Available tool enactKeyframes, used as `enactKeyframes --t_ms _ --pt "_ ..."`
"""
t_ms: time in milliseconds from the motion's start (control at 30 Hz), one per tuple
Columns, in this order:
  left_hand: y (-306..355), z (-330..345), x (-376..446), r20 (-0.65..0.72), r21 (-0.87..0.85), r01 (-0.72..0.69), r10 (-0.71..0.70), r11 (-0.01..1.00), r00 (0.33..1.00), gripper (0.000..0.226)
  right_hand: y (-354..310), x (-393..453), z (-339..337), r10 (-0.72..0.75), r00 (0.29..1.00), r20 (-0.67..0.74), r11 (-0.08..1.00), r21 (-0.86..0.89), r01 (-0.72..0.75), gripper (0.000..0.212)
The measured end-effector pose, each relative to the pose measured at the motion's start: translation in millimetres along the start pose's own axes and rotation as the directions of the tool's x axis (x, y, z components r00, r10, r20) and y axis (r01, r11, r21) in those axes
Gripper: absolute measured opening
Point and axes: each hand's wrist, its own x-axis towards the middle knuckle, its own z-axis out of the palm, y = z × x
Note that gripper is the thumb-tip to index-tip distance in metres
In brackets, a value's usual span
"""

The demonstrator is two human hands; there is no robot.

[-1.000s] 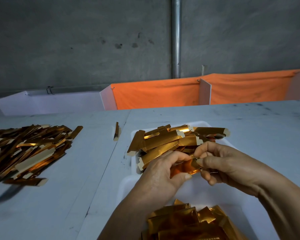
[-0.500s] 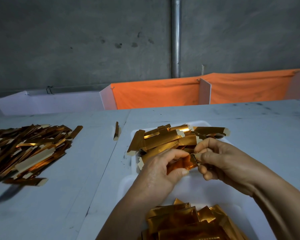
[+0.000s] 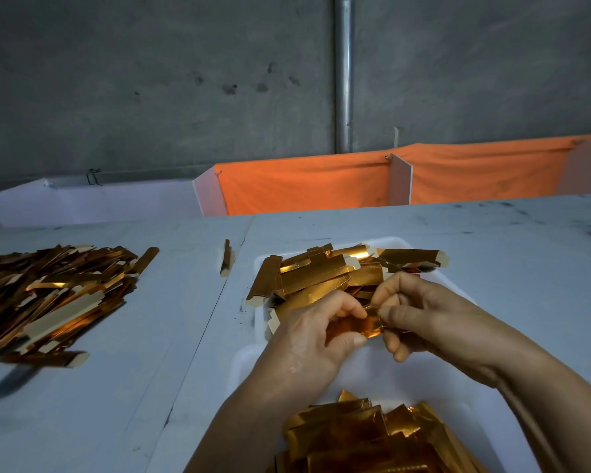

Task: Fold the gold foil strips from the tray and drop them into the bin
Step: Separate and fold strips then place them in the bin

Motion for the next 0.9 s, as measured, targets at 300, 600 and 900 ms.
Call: enactKeyframes --t_ms 300,600,900 --pt "1.1 -2.2 0.7 -0.015 -0.173 -0.006 0.004 0.985 1.0 0.026 4.3 1.0 -9.1 -0.001 0.995 0.1 0.958 0.286 -0.027 0.017" --pt "-0.4 -2.6 2.7 0.002 -0.342 -0.034 0.037 0.939 0.999 0.019 9.6 5.4 -4.7 -0.026 0.996 0.085 0.959 0.282 0.001 0.013" --pt "-5.9 -4.0 4.0 0.067 -0.532 -0.022 0.067 0.846 0.996 0.019 15.3 7.7 -7.7 -0.004 0.964 0.265 0.853 0.505 -0.135 0.046"
